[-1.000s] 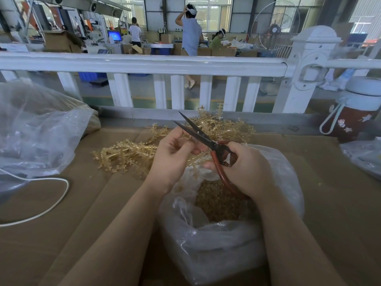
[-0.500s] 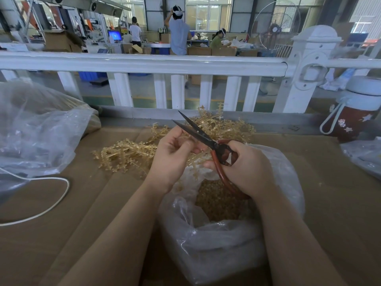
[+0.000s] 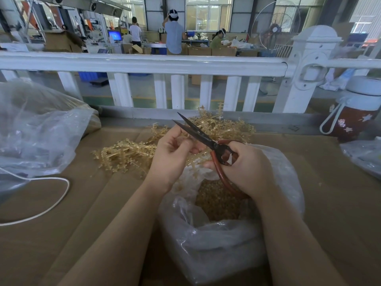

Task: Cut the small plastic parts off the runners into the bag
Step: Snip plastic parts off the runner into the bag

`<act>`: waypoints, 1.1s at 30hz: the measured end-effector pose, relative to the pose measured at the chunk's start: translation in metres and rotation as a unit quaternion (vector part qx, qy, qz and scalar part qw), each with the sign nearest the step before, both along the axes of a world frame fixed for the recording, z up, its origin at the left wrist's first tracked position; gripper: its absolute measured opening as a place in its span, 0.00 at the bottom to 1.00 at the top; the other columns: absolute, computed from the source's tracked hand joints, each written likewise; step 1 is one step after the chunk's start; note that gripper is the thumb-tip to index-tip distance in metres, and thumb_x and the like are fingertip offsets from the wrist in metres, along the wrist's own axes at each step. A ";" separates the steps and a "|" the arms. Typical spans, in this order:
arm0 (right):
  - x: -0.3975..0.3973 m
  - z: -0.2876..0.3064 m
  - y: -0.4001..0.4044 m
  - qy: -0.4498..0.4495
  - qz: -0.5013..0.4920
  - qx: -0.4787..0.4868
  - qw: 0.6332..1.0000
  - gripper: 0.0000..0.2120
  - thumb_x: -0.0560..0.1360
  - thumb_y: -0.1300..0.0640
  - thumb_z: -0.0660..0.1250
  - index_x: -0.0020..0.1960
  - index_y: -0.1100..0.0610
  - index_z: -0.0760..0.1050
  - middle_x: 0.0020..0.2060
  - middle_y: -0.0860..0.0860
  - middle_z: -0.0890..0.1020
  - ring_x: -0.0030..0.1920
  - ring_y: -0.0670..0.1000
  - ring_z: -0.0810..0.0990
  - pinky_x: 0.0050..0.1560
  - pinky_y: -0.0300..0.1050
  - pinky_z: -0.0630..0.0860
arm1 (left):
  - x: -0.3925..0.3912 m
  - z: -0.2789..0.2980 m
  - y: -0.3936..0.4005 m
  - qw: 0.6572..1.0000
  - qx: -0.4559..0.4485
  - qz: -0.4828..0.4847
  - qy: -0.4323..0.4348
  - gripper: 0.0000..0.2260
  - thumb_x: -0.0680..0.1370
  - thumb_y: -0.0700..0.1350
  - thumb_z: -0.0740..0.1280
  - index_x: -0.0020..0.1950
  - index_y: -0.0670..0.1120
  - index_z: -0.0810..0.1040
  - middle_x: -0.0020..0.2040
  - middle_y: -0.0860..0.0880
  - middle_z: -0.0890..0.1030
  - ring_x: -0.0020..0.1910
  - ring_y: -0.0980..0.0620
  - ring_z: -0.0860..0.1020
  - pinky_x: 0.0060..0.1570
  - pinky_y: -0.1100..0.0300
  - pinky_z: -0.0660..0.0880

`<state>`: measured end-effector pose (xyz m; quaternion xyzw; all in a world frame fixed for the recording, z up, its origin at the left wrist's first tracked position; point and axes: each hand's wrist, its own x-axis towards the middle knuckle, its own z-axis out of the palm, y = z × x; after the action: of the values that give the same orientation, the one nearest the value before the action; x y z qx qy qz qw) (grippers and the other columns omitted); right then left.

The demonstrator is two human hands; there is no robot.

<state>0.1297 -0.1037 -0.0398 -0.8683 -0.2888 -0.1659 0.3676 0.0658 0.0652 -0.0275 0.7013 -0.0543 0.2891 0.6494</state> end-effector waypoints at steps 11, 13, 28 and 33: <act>0.001 0.005 -0.001 0.135 0.040 0.159 0.977 0.19 0.62 0.30 0.74 0.37 0.45 0.81 0.31 0.39 0.83 0.34 0.39 0.81 0.34 0.32 0.71 | -0.002 0.005 0.000 0.991 -0.119 -0.036 0.043 0.08 0.80 0.33 0.64 0.45 0.43 0.78 0.34 0.48 0.83 0.33 0.56 0.81 0.36 0.67 0.76; 0.001 0.006 0.000 0.160 0.060 0.162 0.972 0.12 0.67 0.40 0.79 0.37 0.47 0.82 0.31 0.40 0.83 0.33 0.38 0.81 0.32 0.30 0.72 | -0.003 0.006 -0.001 0.991 -0.114 -0.042 0.047 0.07 0.80 0.33 0.64 0.45 0.42 0.77 0.34 0.47 0.84 0.33 0.56 0.81 0.36 0.67 0.76; -0.001 0.015 0.000 0.251 0.069 0.269 0.927 0.04 0.74 0.59 0.76 0.42 0.57 0.83 0.33 0.47 0.85 0.34 0.43 0.84 0.36 0.31 0.77 | -0.001 0.008 0.003 0.961 -0.178 -0.074 0.196 0.25 0.63 0.45 0.77 0.58 0.44 0.75 0.47 0.45 0.83 0.34 0.54 0.81 0.35 0.62 0.77; -0.003 0.018 -0.003 0.275 0.094 0.335 0.896 0.11 0.75 0.61 0.75 0.35 0.50 0.83 0.34 0.49 0.84 0.32 0.45 0.81 0.35 0.38 0.77 | -0.006 0.008 0.006 0.926 -0.190 -0.187 0.268 0.17 0.67 0.39 0.74 0.55 0.38 0.78 0.44 0.44 0.84 0.33 0.54 0.80 0.30 0.65 0.75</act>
<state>0.1270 -0.1070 -0.0222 -0.6733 -0.1842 0.0279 0.7155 0.0594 0.0713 -0.0193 0.5933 0.0475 -0.0321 0.8029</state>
